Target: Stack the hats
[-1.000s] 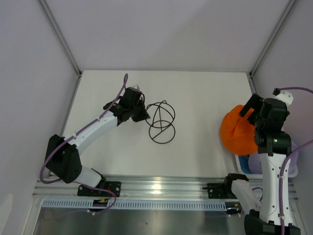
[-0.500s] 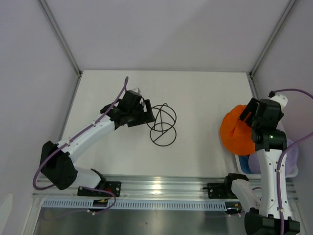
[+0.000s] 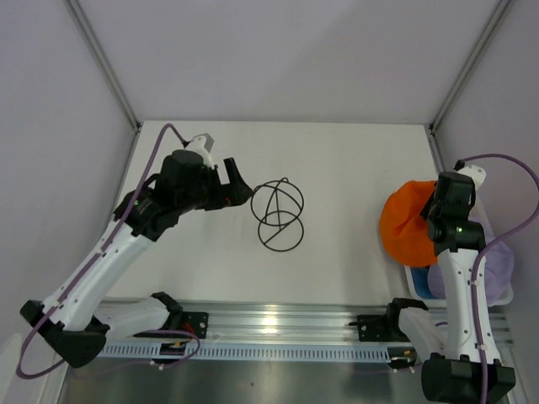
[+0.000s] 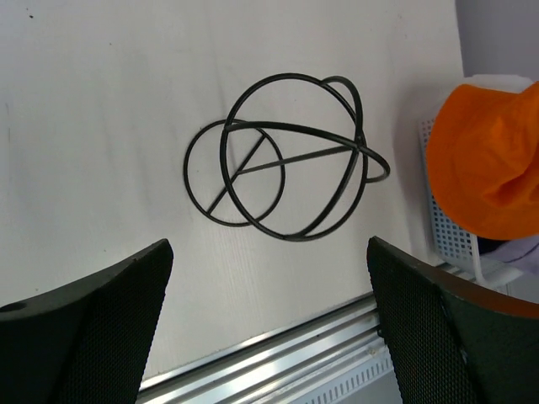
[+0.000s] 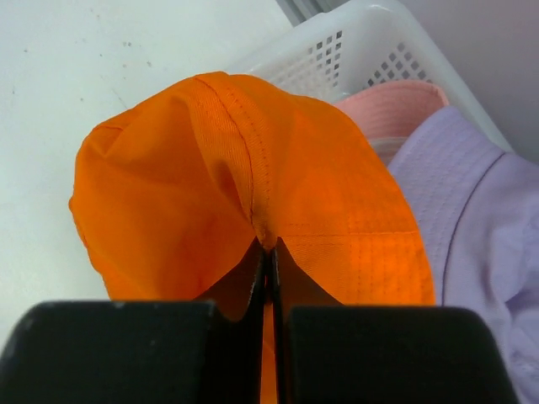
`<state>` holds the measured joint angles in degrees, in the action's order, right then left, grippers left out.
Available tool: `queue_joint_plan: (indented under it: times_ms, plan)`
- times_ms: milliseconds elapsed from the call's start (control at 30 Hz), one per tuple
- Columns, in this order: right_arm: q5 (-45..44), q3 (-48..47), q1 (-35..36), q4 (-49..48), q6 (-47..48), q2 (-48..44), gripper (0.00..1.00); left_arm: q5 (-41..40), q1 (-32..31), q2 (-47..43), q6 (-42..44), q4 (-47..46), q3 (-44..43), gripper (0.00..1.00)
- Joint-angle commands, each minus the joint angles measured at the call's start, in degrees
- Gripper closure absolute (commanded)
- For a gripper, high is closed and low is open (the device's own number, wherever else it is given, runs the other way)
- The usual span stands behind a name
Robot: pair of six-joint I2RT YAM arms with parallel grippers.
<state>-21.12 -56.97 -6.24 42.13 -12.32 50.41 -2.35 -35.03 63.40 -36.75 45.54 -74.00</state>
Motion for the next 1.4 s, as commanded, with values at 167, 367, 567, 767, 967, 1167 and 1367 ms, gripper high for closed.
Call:
queue_joint_plan:
  times_ms: [167, 367, 567, 767, 967, 1167, 1367]
  plan:
    - [19.9, -10.3, 0.6, -5.5, 3.8, -2.0, 1.0, -4.9, 2.1, -9.2, 5.6, 4.7, -6.3, 0.01]
    - [37.4, -23.9, 8.0, -13.2, 3.3, 1.8, 1.0, -0.3, 11.0, -12.9, 6.3, 2.5, -2.0, 0.0]
    - [52.9, -22.3, 18.9, -28.1, -6.3, 7.8, 1.0, -0.4, 12.9, -19.9, 5.6, -0.6, 5.8, 0.01]
    - [52.2, -29.4, 36.3, -30.5, -7.6, 17.8, 1.0, -1.3, 13.0, -23.2, 3.9, 1.1, 9.8, 0.0]
    - [50.1, -33.0, 46.8, -35.4, -10.0, 23.8, 1.0, -1.3, 13.1, -25.6, 1.9, 0.1, 14.2, 0.0]
    - [47.1, -32.8, 47.0, -33.0, -9.1, 26.1, 1.0, -3.3, 13.1, -26.6, 2.2, 0.5, 14.6, 0.01]
    - [42.4, -29.7, 47.0, -27.5, -5.1, 26.8, 1.0, -3.4, 13.1, -26.3, 2.4, 0.1, 15.3, 0.0]
